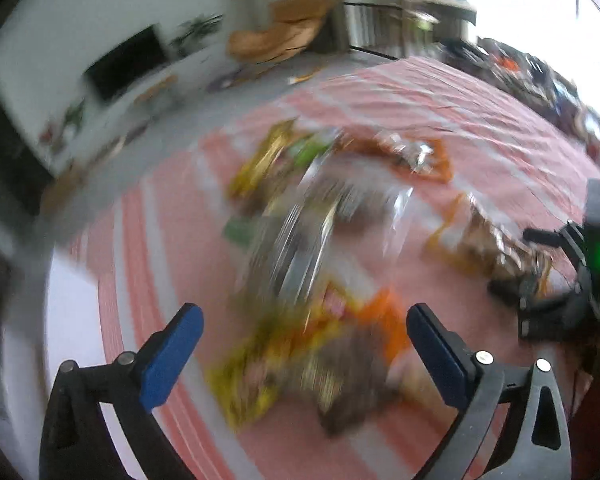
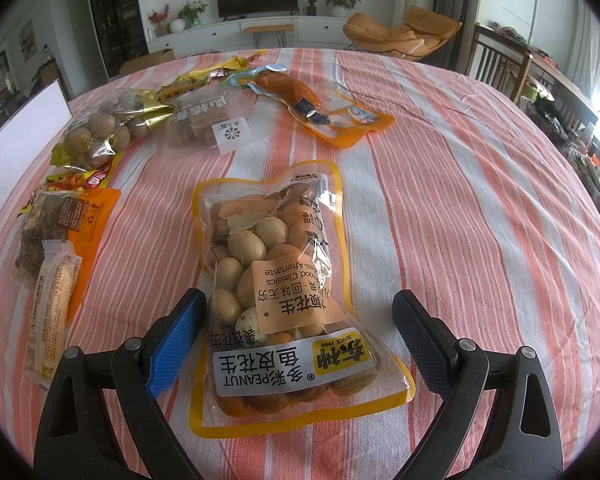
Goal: Organize snacks
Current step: 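Grasp the gold-topped clear nut bag with the left tool and lift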
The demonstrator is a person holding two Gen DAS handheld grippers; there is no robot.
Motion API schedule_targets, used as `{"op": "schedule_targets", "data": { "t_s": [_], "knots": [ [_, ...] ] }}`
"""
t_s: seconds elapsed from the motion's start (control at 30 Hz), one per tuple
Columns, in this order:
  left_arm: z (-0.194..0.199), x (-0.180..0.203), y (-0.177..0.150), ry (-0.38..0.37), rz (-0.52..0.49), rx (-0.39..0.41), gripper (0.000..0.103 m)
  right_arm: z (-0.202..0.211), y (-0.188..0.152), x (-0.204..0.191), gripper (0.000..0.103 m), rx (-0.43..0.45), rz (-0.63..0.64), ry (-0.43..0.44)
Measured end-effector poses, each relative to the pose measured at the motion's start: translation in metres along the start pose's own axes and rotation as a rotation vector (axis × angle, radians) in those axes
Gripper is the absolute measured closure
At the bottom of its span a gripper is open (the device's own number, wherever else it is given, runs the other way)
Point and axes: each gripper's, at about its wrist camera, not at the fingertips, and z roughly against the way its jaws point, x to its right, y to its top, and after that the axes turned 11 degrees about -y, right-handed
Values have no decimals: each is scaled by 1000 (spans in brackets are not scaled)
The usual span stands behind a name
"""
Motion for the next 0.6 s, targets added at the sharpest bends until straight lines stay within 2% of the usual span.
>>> {"op": "schedule_targets", "data": {
  "t_s": [0.1, 0.23, 0.27, 0.3, 0.33, 0.43, 0.57, 0.6],
  "knots": [
    [-43, 3, 39, 71, -17, -80, 2, 0, 0, 0, 7, 0, 0, 0],
    [-106, -19, 44, 131, 75, -219, 5, 0, 0, 0, 7, 0, 0, 0],
    [-114, -22, 43, 138, 93, -232, 26, 0, 0, 0, 7, 0, 0, 1],
    [-119, -30, 40, 153, 119, -239, 34, 0, 0, 0, 7, 0, 0, 3],
    [-112, -38, 36, 141, 156, -191, 37, 0, 0, 0, 7, 0, -1, 3],
    [-87, -64, 19, 63, 285, -127, 43, 1, 0, 0, 7, -1, -1, 4],
    [-40, -84, -27, 70, 378, -63, 44, 1, 0, 0, 7, 0, -1, 4],
    [-24, -87, -48, 75, 413, -53, 44, 1, 0, 0, 7, 0, -1, 4]
  ]
}}
